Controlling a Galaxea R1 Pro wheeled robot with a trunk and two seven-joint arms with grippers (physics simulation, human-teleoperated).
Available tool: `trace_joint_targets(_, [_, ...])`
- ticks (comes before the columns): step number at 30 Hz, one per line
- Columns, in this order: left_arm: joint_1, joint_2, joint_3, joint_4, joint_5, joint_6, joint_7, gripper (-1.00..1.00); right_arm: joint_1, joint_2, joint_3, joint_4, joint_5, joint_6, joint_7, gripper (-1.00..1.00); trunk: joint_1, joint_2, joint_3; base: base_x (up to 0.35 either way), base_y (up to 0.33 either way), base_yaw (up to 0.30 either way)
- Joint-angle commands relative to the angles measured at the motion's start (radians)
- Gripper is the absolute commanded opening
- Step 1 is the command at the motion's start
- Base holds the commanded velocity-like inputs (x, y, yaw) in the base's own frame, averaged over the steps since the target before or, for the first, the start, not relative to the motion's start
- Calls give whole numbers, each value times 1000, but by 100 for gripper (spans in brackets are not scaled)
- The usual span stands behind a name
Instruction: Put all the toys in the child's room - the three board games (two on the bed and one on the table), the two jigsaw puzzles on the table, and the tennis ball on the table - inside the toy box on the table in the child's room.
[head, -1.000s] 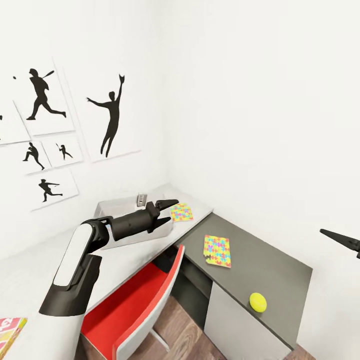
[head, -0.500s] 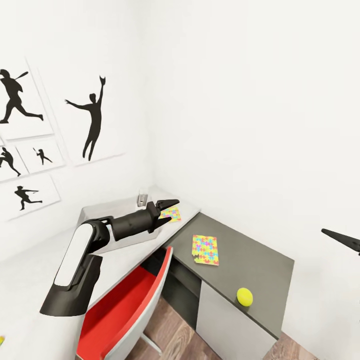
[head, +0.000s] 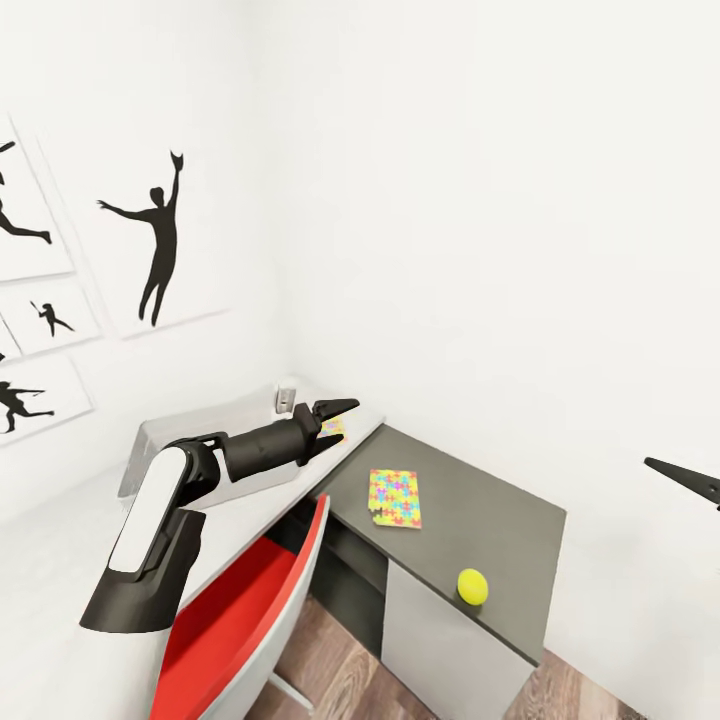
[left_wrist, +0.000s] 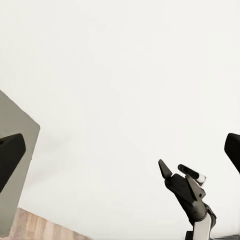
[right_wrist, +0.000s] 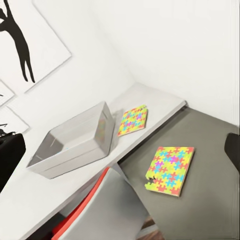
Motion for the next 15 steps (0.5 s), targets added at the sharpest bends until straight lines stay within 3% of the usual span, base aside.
trace_joint_targets(1, [-1,0,1,-1,10,2,10,100,-1,0,-1,0,3,4,5,100,1,-2,-2,0,0,-231])
trace_joint_targets(15, [-1,-1,0,-1,10,3,11,100,-1,0,-1,0,3,4,8,100,1,-2,-2,0,0,-267])
